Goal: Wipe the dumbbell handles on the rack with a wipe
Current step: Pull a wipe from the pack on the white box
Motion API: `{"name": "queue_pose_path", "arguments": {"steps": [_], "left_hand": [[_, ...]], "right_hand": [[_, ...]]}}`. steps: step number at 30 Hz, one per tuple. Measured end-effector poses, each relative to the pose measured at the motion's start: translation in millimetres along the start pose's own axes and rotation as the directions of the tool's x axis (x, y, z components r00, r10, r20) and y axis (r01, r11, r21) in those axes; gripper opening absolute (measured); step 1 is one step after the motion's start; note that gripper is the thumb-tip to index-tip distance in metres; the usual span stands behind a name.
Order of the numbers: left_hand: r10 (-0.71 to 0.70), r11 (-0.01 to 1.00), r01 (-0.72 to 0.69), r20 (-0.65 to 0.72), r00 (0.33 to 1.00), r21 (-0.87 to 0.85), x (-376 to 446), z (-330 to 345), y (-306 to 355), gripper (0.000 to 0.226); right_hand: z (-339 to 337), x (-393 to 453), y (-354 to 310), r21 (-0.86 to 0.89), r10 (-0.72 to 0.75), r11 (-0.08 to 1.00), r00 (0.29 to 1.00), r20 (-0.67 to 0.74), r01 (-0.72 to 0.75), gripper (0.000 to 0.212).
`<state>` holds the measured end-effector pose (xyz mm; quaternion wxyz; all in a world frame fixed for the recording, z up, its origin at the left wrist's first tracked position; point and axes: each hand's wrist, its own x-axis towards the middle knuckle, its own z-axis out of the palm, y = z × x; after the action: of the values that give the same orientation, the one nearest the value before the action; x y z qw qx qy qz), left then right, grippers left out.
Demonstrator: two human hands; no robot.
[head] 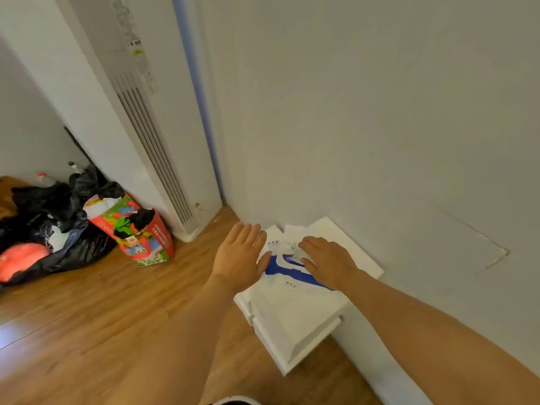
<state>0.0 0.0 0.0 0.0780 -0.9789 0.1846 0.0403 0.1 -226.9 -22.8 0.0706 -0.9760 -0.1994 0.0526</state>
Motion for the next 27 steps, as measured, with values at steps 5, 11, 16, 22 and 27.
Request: {"name": "queue_pose_path", "arguments": {"steps": [5,11,16,22,27], "left_hand": [[0.099,0.995,-0.1,-0.051,0.994,-0.01,-2.1,27.8,10.1,0.059],[0.075,0.996,-0.076,-0.023,0.997,-0.042,-12.2,43.4,24.2,0.065],[0.093,0.994,-0.096,-0.05,0.994,-0.059,-15.1,46.9,30.8,0.079],[0.125,0.989,-0.135,-0.156,0.98,-0.055,-21.5,51.7,38.9,0.074],[0.163,0.985,-0.172,-0.314,0.935,-0.003,-26.6,48.0,51.3,0.063]], "right_hand": [[22.5,1.2,0.3,0.017,0.023,1.0,0.993,-0.113,-0.021,0.034],[40.0,-4.6,-4.7,0.003,-0.091,0.995,0.956,-0.28,0.095,0.053],[49.4,-5.1,-2.7,0.024,-0.089,0.995,0.964,-0.249,0.098,0.058],[53.6,-1.2,-3.9,0.052,-0.098,0.992,0.951,-0.292,0.118,0.056],[35.3,-6.6,5.5,0.071,-0.092,0.987,0.866,-0.492,0.145,0.033]]}}
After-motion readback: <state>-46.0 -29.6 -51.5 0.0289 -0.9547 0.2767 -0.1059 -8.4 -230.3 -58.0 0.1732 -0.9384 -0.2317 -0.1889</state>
